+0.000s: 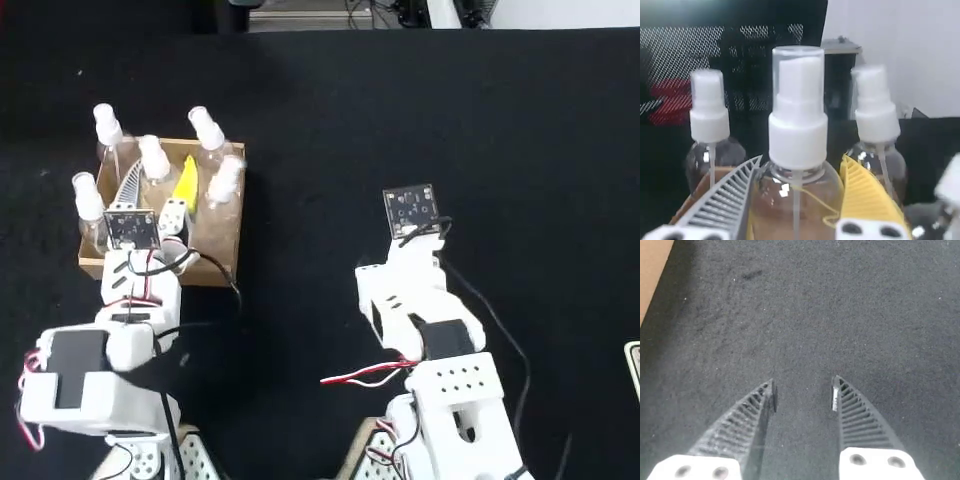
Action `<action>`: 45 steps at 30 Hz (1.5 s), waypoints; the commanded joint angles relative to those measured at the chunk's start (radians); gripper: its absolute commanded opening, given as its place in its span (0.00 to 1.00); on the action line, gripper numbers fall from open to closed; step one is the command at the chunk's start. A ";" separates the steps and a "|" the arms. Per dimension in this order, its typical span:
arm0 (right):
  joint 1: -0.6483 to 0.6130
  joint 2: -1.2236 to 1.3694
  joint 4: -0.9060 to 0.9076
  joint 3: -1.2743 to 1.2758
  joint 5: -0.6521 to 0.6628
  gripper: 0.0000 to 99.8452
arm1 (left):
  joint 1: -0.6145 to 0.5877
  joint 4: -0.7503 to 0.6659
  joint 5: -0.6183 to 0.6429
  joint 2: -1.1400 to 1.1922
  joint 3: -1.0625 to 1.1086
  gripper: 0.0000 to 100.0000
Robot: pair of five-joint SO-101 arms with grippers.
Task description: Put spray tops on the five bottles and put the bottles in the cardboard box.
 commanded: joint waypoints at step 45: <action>-0.008 -0.002 -0.014 -0.007 0.009 0.16 | 0.004 -0.017 0.002 0.015 -0.053 0.19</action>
